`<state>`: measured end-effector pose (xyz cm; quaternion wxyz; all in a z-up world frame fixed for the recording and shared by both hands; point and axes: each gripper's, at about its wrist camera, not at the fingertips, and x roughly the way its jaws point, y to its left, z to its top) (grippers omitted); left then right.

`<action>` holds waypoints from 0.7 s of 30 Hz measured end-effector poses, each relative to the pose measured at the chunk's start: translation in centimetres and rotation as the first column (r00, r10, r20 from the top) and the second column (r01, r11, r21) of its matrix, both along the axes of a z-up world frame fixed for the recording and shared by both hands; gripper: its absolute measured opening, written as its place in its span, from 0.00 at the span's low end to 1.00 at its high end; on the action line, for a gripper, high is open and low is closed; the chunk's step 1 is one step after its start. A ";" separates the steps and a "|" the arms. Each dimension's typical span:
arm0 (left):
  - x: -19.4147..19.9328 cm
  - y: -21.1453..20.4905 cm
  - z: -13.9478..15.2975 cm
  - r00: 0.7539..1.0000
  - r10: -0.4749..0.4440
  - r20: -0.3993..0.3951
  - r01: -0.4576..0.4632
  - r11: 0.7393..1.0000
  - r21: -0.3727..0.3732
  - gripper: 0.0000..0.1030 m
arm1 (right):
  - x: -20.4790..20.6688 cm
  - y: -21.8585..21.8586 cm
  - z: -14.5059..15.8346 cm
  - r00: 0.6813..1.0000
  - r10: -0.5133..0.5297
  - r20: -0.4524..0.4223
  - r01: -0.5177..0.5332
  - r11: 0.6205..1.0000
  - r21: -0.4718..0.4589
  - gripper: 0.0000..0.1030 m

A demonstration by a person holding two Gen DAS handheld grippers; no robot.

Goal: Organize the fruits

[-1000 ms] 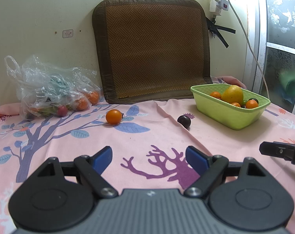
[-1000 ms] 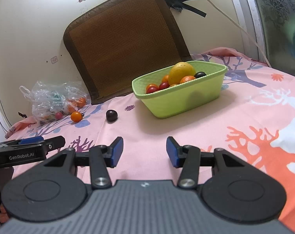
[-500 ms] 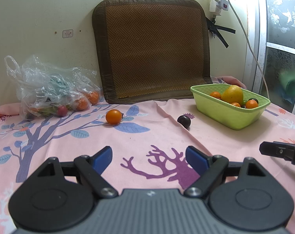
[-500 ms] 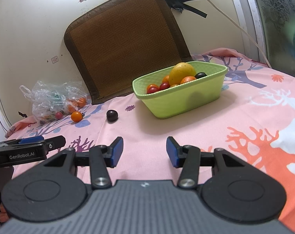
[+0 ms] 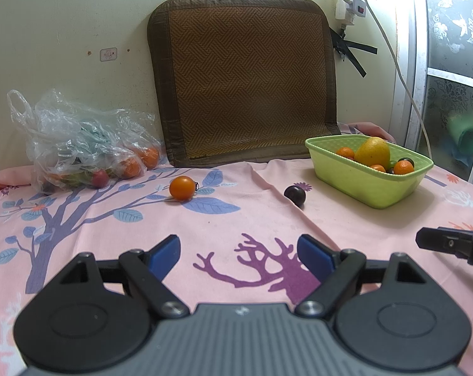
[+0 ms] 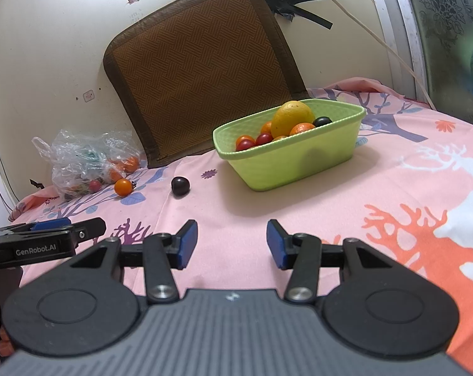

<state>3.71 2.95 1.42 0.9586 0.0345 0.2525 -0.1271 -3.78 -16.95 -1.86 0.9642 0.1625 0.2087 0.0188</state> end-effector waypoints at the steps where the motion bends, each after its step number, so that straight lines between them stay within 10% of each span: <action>1: 0.0 0.0 0.0 1.000 0.000 0.000 0.000 1.000 0.000 0.82 | 0.0 0.0 0.0 1.000 0.002 0.000 -0.002 1.000 -0.001 0.50; 21: 0.2 0.3 -0.1 1.000 0.005 -0.013 -0.005 1.000 -0.019 0.82 | 0.0 -0.2 0.1 1.000 0.029 0.013 -0.029 1.000 -0.009 0.50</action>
